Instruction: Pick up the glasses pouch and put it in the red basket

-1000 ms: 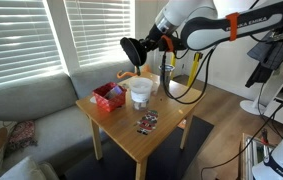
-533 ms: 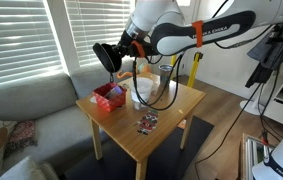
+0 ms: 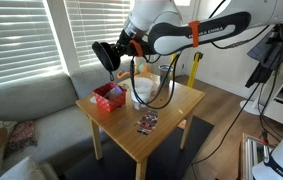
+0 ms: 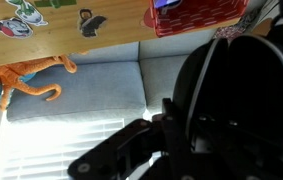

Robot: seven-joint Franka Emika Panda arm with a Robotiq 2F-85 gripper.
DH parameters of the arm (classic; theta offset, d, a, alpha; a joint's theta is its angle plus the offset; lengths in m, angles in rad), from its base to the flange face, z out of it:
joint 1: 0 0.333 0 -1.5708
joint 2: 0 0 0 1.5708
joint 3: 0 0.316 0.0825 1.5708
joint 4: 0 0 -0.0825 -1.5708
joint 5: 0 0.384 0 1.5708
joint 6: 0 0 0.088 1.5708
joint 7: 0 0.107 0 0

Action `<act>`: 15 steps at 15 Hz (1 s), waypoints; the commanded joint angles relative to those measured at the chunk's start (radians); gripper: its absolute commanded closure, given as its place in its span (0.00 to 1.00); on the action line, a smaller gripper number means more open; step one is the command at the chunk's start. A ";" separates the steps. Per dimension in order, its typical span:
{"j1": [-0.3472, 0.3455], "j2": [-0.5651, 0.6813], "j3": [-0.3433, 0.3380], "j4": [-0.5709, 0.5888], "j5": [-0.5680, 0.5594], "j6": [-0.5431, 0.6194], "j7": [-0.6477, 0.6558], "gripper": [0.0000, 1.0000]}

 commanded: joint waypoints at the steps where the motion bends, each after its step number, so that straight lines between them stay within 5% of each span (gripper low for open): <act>1: 0.093 0.062 -0.053 0.072 -0.018 -0.007 0.029 0.97; 6: 0.196 0.171 -0.096 0.159 -0.027 -0.042 0.071 0.97; 14: 0.212 0.271 -0.169 0.262 0.034 -0.122 0.060 0.97; 15: 0.215 0.275 -0.172 0.271 0.033 -0.157 0.053 0.64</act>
